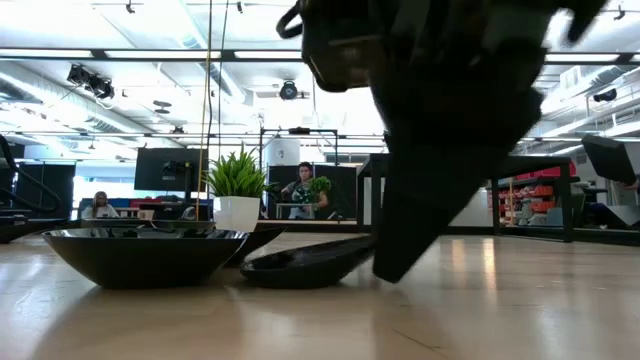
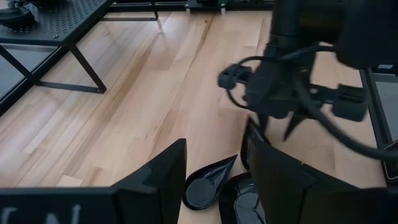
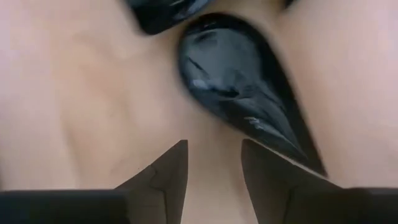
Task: Pick & Place Mini shaped plates
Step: Stack the black drop-shaped plate on top of the black drop-shaped plate on the shelf
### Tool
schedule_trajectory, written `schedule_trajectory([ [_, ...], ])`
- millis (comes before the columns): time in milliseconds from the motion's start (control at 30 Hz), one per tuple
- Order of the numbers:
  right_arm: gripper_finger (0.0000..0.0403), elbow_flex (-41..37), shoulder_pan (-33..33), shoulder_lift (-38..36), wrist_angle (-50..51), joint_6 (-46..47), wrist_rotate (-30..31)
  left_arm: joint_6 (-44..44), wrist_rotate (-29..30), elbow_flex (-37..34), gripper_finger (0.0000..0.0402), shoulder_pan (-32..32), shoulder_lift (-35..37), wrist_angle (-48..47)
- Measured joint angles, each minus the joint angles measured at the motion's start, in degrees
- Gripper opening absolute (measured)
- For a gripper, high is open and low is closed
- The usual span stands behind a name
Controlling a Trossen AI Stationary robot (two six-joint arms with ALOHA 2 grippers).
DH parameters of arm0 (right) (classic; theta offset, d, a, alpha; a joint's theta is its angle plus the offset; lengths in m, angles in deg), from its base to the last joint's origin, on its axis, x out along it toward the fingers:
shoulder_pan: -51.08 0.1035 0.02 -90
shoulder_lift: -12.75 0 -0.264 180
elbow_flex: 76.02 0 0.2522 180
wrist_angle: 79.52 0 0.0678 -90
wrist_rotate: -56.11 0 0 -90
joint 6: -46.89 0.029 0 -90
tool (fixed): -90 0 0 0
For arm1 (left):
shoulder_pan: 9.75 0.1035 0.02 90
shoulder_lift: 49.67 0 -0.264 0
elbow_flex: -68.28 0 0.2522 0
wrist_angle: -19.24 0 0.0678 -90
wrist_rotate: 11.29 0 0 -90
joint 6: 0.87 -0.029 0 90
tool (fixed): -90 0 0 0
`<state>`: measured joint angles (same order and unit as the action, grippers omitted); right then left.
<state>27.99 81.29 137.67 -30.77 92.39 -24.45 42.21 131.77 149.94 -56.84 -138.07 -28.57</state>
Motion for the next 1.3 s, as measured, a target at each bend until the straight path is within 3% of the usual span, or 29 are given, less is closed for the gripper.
schedule_trajectory([
  [633, 0.0153, -0.10, -8.83, -1.31, 4.63, -1.37, 17.99, -0.10, -0.10, 0.00, 0.0177, 0.00, -0.02, -0.05],
  [933, 0.0153, -0.04, -0.98, -8.26, 3.39, 1.33, 22.74, -0.20, -1.90, 0.00, 0.0177, -0.08, -0.04, -0.16],
  [1100, 0.0160, 0.01, 2.73, -6.38, -0.49, 3.57, 24.54, -0.18, -1.89, 0.00, 0.0177, -0.09, -0.04, -0.13],
  [1300, 0.0185, -0.04, 2.25, -2.25, -4.62, 6.06, 23.57, -0.04, -1.88, 0.00, 0.0177, -0.09, -0.04, -0.10],
])
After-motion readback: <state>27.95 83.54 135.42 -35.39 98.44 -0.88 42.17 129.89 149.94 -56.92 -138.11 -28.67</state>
